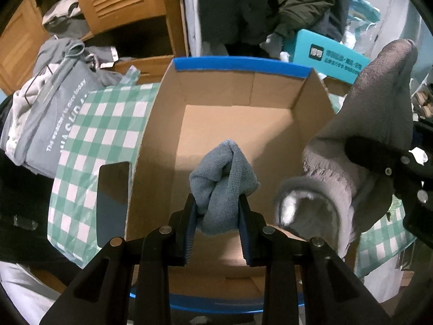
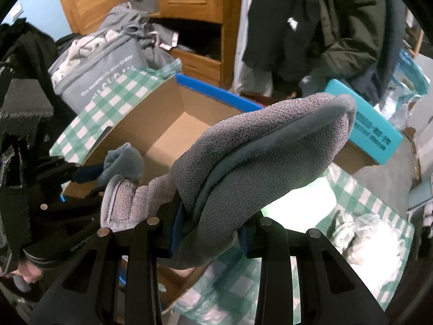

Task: Organize soft objects
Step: 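Open the left tool over the box while the right tool releases the slipper inside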

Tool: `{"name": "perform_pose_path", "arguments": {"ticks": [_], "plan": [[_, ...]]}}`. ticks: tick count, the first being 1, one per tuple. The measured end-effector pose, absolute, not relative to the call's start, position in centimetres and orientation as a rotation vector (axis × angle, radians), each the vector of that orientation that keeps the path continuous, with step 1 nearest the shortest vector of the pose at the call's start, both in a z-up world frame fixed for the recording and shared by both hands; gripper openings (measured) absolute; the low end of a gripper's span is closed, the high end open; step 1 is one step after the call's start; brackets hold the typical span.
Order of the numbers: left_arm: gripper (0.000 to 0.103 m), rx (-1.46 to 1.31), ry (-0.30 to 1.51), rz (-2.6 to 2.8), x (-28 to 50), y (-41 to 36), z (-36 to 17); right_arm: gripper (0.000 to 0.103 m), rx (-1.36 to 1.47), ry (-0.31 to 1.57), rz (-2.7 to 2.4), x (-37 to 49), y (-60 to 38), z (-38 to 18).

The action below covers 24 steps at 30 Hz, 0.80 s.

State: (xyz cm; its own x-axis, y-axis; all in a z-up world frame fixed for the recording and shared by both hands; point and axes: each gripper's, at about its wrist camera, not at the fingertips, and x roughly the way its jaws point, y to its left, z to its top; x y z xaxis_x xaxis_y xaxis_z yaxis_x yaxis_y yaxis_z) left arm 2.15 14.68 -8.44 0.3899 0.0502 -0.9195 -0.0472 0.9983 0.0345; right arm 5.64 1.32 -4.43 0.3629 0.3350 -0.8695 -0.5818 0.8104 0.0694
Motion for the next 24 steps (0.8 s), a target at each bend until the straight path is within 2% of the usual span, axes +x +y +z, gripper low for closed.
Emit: {"name": "perform_pose_path", "arguments": {"ticks": [8,11,16,19,23,24], "plan": [[0.029,-0.027,1.21,0.068,2.1,15.7,-10.0,0.037,-0.283,1.083,0.647,5.7,2.3,-5.8],[0.032,-0.025,1.206,0.071,2.1,15.6,-9.7,0.044,-0.293,1.085,0.656,5.7,2.5,-5.9],[0.051,0.005,1.207,0.114,2.2,15.4,-9.6,0.074,-0.293,1.057,0.612,5.7,2.3,-5.5],[0.066,-0.015,1.198,0.113,2.2,15.7,-9.3,0.08,-0.28,1.039,0.625,5.6,2.0,-5.0],[0.077,-0.042,1.176,0.12,2.2,15.9,-8.7,0.081,-0.289,1.02,0.625,5.2,1.8,-4.6],[0.077,-0.044,1.171,0.119,2.2,15.8,-8.5,0.081,-0.288,1.017,0.627,5.1,1.7,-4.5]]}}
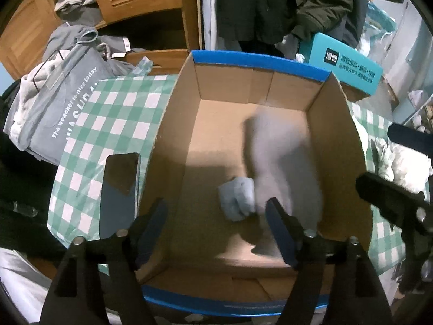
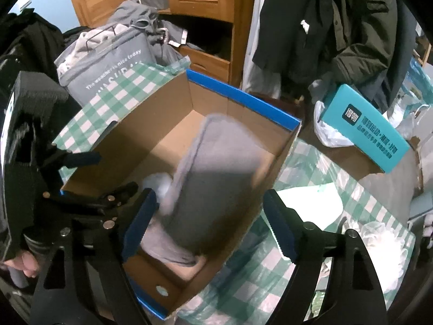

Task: Organize soft objects
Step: 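Open the left tool over the box while the right tool releases the slipper inside, then withdraw both tools from the box back over the table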

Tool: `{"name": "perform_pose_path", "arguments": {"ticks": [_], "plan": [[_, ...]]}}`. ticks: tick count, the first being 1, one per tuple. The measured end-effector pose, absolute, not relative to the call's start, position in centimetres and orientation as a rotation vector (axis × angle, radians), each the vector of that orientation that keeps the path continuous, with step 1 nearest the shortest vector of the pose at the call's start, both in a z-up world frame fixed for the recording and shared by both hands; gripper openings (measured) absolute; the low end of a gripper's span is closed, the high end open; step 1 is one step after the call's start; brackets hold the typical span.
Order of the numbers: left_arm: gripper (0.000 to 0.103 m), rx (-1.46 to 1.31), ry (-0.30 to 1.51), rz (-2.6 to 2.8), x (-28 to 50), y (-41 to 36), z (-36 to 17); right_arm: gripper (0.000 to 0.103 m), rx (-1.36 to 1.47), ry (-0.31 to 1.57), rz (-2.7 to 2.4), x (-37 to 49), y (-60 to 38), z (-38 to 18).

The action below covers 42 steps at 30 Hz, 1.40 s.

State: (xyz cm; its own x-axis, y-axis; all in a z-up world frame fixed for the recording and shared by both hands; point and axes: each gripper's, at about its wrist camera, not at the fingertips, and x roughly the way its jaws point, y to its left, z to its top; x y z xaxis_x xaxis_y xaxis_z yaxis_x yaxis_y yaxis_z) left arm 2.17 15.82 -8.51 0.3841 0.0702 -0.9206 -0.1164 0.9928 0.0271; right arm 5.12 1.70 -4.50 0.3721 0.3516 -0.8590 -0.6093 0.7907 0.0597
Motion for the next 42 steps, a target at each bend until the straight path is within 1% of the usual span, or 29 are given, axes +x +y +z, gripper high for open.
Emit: {"name": "perform_pose_path", "arguments": {"ticks": [24,42], "plan": [[0.078,0.009,1.112,-0.013,1.8,10.0,-5.5,0.082,-0.237,0.97,0.51,3.5,-6.2,-2.6],[0.079,0.11,1.114,-0.107,2.2,4.0,-5.0,0.083,-0.149,0.981,0.39,3.4,-14.2,-2.3]]}}
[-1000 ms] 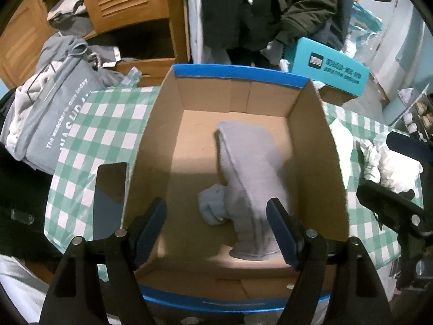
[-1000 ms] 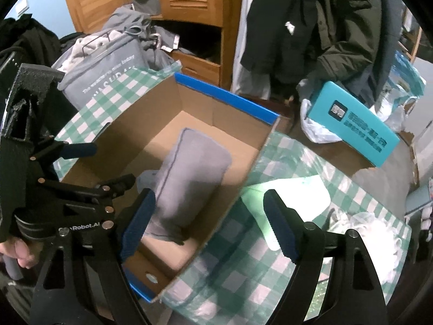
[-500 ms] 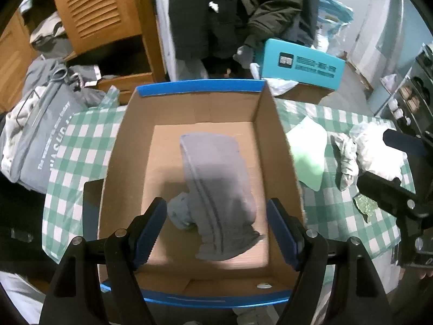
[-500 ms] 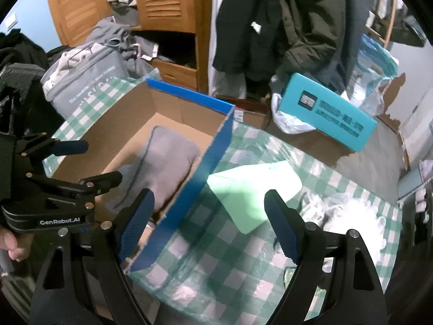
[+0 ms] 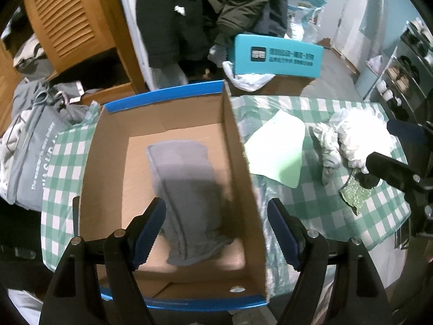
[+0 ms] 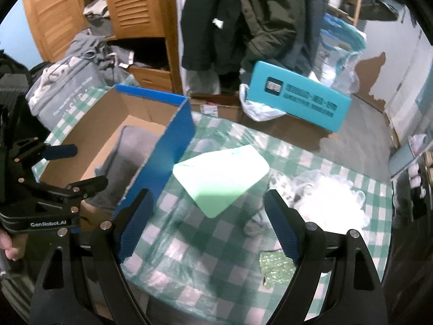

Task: Organize soft objects
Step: 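Withdraw both tools from the box back over the table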

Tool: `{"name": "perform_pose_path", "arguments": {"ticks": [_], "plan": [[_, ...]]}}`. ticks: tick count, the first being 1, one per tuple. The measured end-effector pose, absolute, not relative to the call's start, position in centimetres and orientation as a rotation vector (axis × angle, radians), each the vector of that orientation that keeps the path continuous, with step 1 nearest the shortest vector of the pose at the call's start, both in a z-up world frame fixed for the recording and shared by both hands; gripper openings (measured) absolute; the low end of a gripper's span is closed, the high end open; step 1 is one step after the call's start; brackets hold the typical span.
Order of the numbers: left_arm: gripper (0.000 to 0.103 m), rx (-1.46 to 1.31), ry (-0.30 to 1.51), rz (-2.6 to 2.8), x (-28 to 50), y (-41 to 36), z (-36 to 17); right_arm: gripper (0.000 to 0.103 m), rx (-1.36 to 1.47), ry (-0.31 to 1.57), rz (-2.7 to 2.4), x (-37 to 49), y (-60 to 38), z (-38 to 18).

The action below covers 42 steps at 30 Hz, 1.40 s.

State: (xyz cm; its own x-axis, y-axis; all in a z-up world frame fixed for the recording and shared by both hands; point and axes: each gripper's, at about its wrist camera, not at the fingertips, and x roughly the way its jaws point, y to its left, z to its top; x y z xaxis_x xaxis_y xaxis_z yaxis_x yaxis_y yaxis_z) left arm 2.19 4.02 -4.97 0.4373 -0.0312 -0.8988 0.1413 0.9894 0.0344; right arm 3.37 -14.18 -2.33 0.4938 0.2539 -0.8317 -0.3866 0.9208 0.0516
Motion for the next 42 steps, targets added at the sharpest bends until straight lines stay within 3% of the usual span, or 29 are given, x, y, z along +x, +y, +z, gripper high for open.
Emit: {"name": "perform_pose_path", "arguments": {"ticks": [20,42], "plan": [[0.081,0.217,1.178,-0.221,3.6,-3.4,-6.9,0.083,-0.094,1.008,0.23,4.2,-23.8,-2.7],[0.086,0.324,1.271,-0.3,10.6,-8.0,-8.4,0.083,-0.091,1.192,0.162,10.9,-30.0,-6.8]]}}
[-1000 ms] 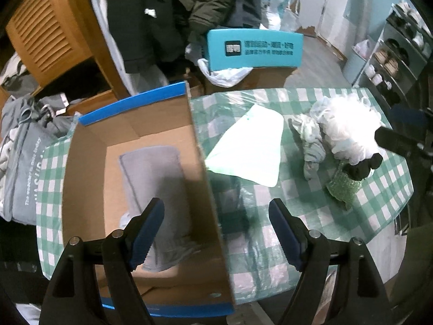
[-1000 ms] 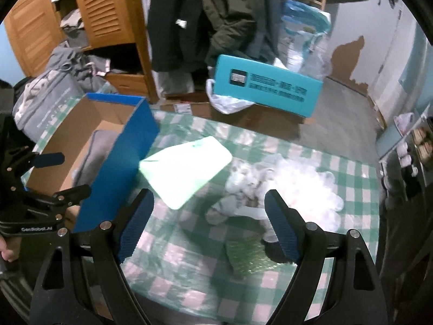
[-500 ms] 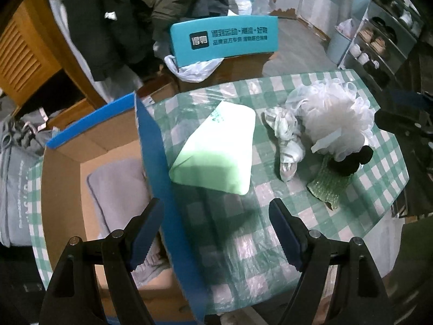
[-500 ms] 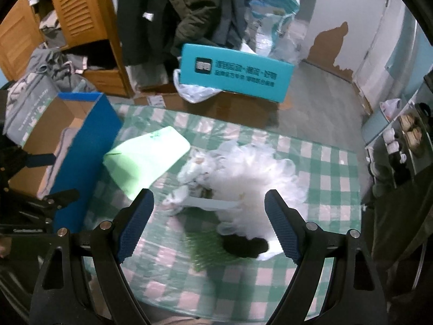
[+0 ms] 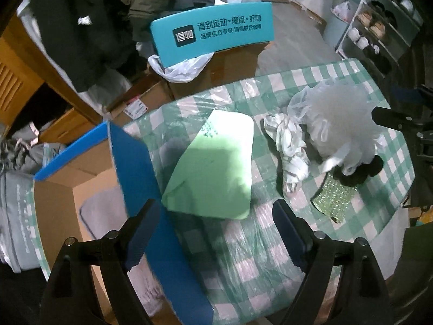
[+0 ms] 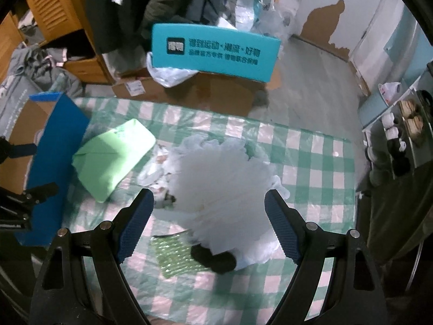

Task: Organize soft objects
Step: 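Withdraw both tools from the box back over the table, then grasp the white mesh bath puff with the right tool while the left tool grasps the light green cloth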

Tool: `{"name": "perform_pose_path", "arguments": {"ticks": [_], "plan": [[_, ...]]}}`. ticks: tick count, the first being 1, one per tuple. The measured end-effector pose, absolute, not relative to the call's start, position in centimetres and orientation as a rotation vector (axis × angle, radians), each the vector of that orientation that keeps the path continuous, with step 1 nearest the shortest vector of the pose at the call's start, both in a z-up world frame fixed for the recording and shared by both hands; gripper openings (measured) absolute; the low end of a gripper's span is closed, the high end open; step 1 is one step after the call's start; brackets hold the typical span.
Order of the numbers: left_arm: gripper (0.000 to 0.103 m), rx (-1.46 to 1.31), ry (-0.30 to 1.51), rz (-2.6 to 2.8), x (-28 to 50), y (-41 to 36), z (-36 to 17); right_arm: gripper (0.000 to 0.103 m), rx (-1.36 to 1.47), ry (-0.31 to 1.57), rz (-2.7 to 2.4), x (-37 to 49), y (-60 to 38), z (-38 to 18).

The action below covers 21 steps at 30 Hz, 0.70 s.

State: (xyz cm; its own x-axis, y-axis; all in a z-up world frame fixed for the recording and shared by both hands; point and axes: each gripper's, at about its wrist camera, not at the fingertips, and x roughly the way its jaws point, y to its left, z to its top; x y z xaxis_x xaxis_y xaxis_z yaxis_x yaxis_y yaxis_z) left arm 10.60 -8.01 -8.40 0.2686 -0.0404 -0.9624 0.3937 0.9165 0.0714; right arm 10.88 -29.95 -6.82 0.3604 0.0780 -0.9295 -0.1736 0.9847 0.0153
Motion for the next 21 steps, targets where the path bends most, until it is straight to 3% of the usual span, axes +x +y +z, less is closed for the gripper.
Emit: {"name": "perform_pose_path", "arguments": {"ticks": [21], "plan": [[0.086,0.343,1.367,-0.305,14.4,-10.3,-15.9,0.083,-0.082,1.3,0.107,12.4,-30.6,-13.2]]}}
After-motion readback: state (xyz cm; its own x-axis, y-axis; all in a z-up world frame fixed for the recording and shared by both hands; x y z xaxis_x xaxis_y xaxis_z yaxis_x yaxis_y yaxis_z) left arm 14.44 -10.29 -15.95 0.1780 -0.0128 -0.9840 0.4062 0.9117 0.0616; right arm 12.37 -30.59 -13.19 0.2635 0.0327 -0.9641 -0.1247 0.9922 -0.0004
